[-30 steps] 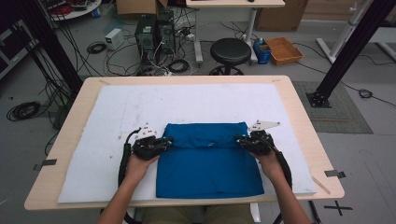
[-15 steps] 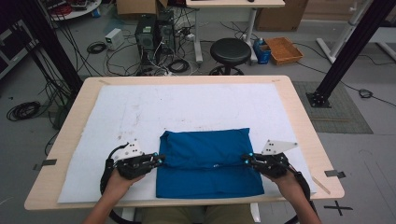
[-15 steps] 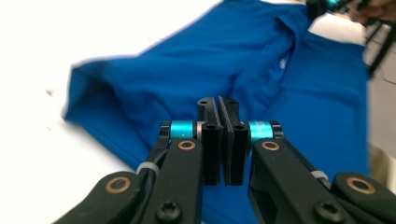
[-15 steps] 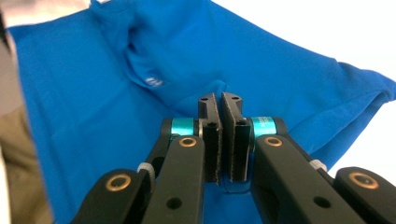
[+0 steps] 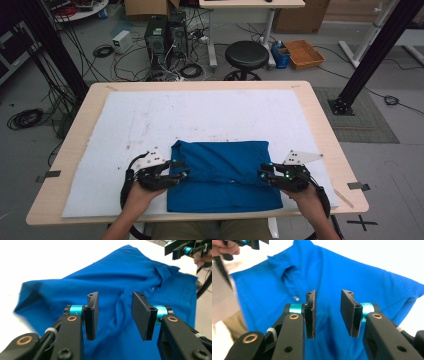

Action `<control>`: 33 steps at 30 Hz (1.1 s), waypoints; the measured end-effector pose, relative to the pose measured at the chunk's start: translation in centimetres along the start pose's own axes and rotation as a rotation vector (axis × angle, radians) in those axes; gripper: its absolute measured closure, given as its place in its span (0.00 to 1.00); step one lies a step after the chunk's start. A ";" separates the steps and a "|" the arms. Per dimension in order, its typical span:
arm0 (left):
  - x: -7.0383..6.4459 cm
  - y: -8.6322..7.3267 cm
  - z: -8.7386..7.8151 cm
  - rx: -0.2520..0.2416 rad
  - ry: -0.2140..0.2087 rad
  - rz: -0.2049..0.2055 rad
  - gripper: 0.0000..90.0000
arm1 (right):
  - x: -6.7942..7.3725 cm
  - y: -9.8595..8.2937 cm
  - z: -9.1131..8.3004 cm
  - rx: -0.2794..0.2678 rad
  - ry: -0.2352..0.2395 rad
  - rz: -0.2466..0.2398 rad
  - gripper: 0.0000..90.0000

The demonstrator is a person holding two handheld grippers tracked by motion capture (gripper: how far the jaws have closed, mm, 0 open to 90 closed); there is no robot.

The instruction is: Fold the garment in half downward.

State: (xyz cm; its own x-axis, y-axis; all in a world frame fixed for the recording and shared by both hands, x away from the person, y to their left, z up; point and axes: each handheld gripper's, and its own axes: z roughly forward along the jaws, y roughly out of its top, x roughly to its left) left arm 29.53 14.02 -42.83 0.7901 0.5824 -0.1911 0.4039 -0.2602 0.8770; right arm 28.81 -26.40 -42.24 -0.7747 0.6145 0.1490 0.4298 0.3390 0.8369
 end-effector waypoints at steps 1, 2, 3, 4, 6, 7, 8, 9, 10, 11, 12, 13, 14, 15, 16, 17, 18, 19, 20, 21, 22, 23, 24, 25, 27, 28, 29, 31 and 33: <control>-0.2 0.2 0.8 0.019 -0.016 0.004 0.62 | 0.0 0.0 0.2 0.010 -0.009 0.004 0.74; -0.4 0.3 1.7 0.038 -0.034 0.014 0.61 | 0.0 0.0 0.3 0.009 -0.016 -0.002 0.73; -0.6 0.3 2.3 0.061 -0.048 0.021 0.59 | 0.0 0.0 0.3 0.010 -0.011 0.001 0.72; -0.8 0.2 3.2 0.092 -0.057 0.025 0.59 | 0.0 0.0 0.3 0.011 -0.010 0.001 0.71; -1.1 0.1 4.7 0.166 -0.046 0.050 0.58 | -0.1 -0.1 0.2 0.014 -0.013 0.005 0.69; -1.1 0.0 5.1 0.190 -0.031 0.057 0.59 | -0.2 -0.2 0.1 0.015 -0.010 0.009 0.69; -1.1 0.0 5.4 0.202 -0.018 0.064 0.66 | -0.2 -0.3 0.1 0.016 -0.009 0.014 0.68; -1.2 -0.1 5.4 0.199 -0.002 0.078 0.77 | -0.3 -0.3 0.1 0.021 -0.007 0.014 0.68; -1.2 -0.1 5.3 0.185 -0.001 0.089 0.88 | -0.3 -0.4 0.2 0.025 -0.002 0.015 0.68; -1.2 0.0 5.1 0.170 -0.010 0.088 0.92 | -0.3 -0.5 0.3 0.028 0.004 0.010 0.68; -1.2 0.1 4.8 0.154 -0.018 0.082 0.93 | -0.2 -0.5 0.4 0.038 0.009 0.009 0.68; -1.3 0.1 4.4 0.140 -0.030 0.087 0.93 | -0.2 -0.5 0.6 0.044 0.013 0.003 0.69; -1.3 0.1 4.1 0.127 -0.043 0.086 0.93 | -0.1 -0.6 0.7 0.049 0.022 0.000 0.71; -1.5 0.1 3.4 0.111 -0.076 0.103 0.93 | -0.1 -0.6 0.8 0.053 0.023 -0.003 0.71; -1.6 -0.1 2.9 0.103 -0.098 0.123 0.93 | 0.0 -0.6 1.0 0.056 0.028 -0.010 0.71; -1.8 -0.2 2.4 0.099 -0.120 0.141 0.93 | 0.1 -0.5 1.0 0.060 0.033 -0.014 0.72; -2.0 -0.4 1.9 0.098 -0.143 0.162 0.93 | 0.3 -0.5 1.0 0.062 0.039 -0.017 0.73; -2.1 -0.5 1.5 0.101 -0.161 0.184 0.93 | 0.4 -0.5 1.1 0.063 0.048 -0.022 0.73; -2.3 -0.6 1.1 0.107 -0.175 0.201 0.93 | 0.6 -0.5 1.2 0.067 0.060 -0.027 0.73; -2.4 -0.8 0.7 0.114 -0.193 0.209 0.93 | 0.8 -0.5 1.3 0.072 0.077 -0.039 0.74; -2.5 -0.9 0.4 0.120 -0.206 0.209 0.93 | 1.0 -0.5 1.4 0.085 0.094 -0.057 0.76; -2.5 -1.1 0.1 0.128 -0.221 0.204 0.92 | 1.2 -0.6 1.5 0.104 0.113 -0.075 0.77; -2.6 -1.3 -0.2 0.133 -0.229 0.195 0.88 | 1.5 -0.6 1.6 0.118 0.117 -0.087 0.78; -2.6 -1.5 -0.5 0.133 -0.239 0.179 0.80 | 1.6 -0.7 1.5 0.127 0.113 -0.091 0.79; -2.6 -1.8 -1.3 0.117 -0.232 0.163 0.71 | 1.4 -0.7 1.1 0.109 0.091 -0.079 0.81; -2.5 -1.8 -1.7 0.101 -0.209 0.146 0.67 | 1.2 -0.7 0.7 0.091 0.070 -0.060 0.83; -2.3 -1.8 -2.1 0.085 -0.166 0.126 0.65 | 1.0 -0.7 0.2 0.082 0.035 -0.034 0.86; -1.7 -1.7 -2.7 0.065 -0.023 0.040 0.64 | 0.5 -0.8 -0.3 0.066 -0.041 0.020 0.86; -1.0 -1.7 -3.1 0.026 0.065 -0.004 0.64 | 0.5 -0.9 -0.2 0.061 -0.069 0.037 0.87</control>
State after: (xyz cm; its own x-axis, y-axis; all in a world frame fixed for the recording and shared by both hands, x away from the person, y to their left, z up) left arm 26.56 16.28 -42.74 0.7575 0.6316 -0.1649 0.4196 -0.2776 0.8642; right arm 27.96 -26.57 -42.76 -0.7251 0.6740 0.1411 0.4865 0.3564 0.7977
